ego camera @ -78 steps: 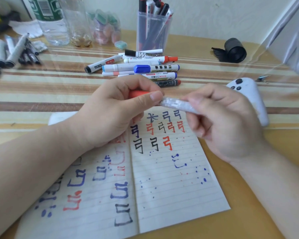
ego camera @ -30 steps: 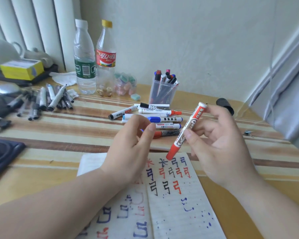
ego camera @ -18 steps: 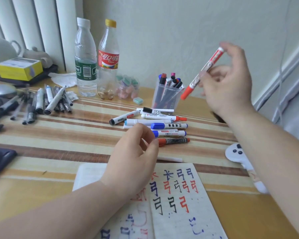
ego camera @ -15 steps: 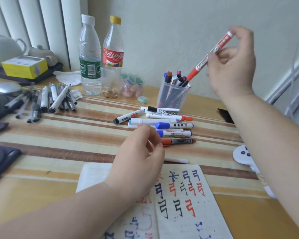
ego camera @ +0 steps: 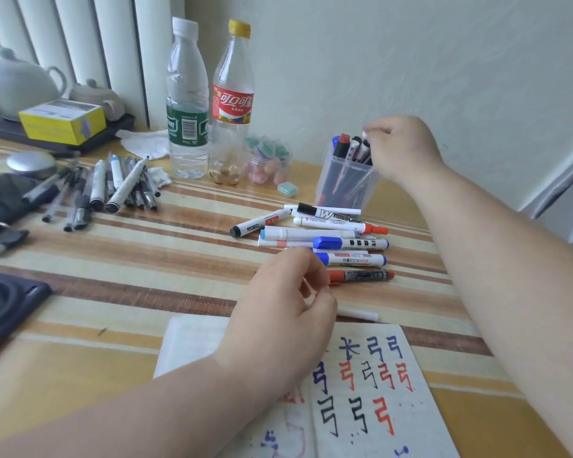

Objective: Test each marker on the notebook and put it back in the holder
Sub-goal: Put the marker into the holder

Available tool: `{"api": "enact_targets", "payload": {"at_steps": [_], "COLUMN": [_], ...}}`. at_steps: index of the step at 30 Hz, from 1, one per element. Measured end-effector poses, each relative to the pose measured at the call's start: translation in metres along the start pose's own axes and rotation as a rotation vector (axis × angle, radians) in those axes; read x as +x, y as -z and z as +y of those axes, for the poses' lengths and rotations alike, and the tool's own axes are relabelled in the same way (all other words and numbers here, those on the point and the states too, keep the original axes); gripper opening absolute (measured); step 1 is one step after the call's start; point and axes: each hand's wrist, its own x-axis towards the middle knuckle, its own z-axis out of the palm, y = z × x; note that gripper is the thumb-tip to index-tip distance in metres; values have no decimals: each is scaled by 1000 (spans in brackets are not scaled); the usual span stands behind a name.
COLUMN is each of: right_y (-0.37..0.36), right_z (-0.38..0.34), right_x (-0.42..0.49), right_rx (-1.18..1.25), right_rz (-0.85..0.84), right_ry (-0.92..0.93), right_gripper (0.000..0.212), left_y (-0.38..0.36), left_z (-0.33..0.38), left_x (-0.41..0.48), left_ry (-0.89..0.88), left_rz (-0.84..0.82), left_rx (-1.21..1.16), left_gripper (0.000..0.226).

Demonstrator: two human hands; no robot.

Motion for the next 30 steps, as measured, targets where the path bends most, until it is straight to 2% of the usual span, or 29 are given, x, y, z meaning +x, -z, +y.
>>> {"api": "enact_targets", "payload": {"at_steps": [3,5,9,11,13,17,20,26,30], "right_y": [0,1,10,14,18,29,36,28,27], "right_z": [1,1,-2,-6,-6,-1,2,7,11], "right_x": [-13,-18,-47,-75,-106,-161,-186,-200,-199], "right_rx": [14,44,105,115,90,-38,-129,-108,-76], "right_rz": [-142,-140,98,146,9,-395,-574,-586,-573], "right_ry": [-56,-56,42,127,155,95,75,112,143], "right_gripper": [41,48,52,38,21,15,10,19,19], "left_y": [1,1,1,0,1,8,9,9,8], "left_z": [1,3,2,1,2,7,10,5,6], "left_x": [0,0,1,2,3,3,4,8,7], "left_ry": [3,6,8,21,45,90,133,206,193], "left_rz": [-2,-4,11,32,46,87,163,303,317], "left_rx": [12,15,6,-25,-75,-198,-312,-437,-435], "left_gripper": [13,12,13,14,16,24,25,24,24]}}
